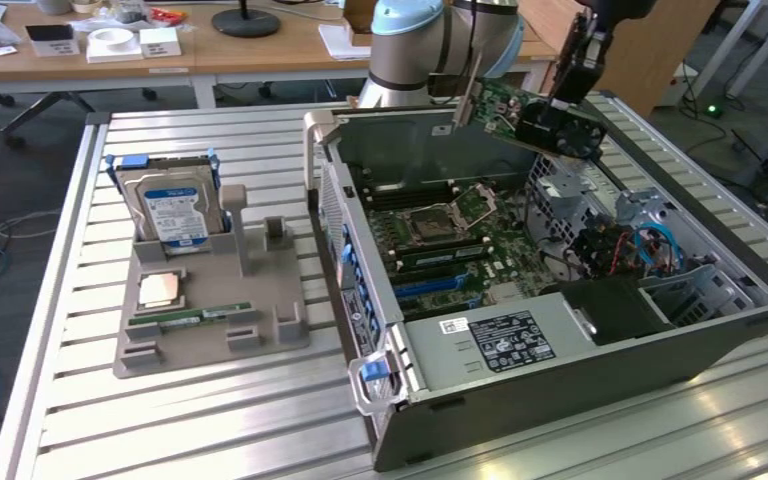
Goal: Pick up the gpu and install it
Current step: 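Insert the gpu into the slot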
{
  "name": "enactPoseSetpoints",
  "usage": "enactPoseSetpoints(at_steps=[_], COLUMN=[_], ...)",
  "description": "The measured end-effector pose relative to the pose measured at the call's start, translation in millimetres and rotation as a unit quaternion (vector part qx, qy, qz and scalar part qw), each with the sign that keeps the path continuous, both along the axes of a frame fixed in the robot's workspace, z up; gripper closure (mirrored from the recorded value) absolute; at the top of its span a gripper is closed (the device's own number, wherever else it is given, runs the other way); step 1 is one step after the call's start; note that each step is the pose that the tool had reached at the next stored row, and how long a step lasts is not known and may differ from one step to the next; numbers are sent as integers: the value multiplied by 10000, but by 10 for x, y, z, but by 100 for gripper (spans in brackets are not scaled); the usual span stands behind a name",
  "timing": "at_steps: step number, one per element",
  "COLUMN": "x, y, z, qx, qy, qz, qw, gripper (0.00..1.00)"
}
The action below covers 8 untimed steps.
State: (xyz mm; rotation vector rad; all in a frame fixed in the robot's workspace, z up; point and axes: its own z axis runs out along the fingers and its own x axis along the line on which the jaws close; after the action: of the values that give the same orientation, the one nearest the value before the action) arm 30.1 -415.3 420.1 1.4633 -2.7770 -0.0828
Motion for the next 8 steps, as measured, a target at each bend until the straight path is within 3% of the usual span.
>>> enactPoseSetpoints(at_steps=[8], x=[0], y=[0], z=[0], qx=[0], qy=[0], qz=[599], qw=[9982], gripper=[74])
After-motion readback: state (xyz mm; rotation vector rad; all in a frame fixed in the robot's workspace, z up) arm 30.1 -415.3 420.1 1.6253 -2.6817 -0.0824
